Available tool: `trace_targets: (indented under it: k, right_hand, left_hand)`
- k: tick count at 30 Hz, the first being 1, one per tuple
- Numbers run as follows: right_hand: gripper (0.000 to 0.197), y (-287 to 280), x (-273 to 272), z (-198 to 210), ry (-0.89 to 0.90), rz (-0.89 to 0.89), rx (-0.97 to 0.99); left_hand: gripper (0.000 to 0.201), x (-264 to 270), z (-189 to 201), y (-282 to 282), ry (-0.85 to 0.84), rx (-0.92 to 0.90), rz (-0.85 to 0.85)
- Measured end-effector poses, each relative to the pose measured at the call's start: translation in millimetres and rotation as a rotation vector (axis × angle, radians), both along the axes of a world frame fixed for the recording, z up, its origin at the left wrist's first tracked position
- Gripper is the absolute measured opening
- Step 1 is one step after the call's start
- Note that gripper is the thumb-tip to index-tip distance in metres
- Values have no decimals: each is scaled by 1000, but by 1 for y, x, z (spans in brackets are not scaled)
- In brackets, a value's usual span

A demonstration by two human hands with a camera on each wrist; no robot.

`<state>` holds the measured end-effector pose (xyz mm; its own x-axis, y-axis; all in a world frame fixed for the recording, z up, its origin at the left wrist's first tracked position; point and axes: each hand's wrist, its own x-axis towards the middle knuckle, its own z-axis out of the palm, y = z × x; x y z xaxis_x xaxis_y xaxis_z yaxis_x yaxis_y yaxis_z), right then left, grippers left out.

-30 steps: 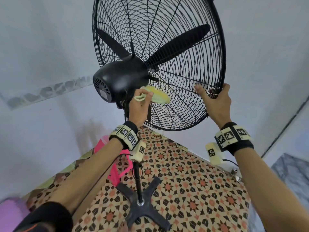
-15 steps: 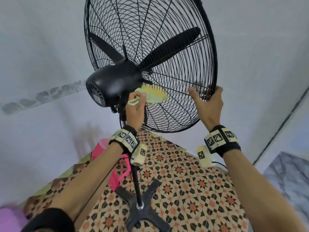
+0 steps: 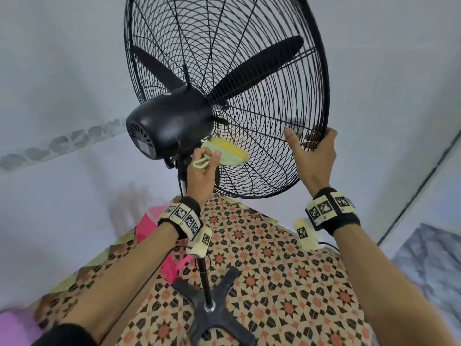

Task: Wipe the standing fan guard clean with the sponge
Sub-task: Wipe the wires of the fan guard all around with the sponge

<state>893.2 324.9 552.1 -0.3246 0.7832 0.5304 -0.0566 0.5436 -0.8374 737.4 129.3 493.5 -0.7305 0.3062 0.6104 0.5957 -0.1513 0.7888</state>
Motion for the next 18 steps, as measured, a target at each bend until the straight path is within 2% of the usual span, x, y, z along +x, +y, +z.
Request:
trace_targets:
  k: [4,9,13,16,18]
  right_hand:
    - [87,0,-2,-1,-2,-14,21]
    - [87,1,-4,-2,19,-30,10]
    - [84,0,-4,-5,35,-32,26]
    - [84,1,-4,-2,32,-15,33]
    - [85,1,-4,-1,27,-18,34]
  left_hand:
    - [38,3,24,12,-44,128,15]
    - [30,0,5,0,-36,-9,-3]
    - [14,-9,38,1,-36,128,-25]
    - [20,-14,33,4,-4,71,0]
    - [33,-18,19,1,-84,16,-20]
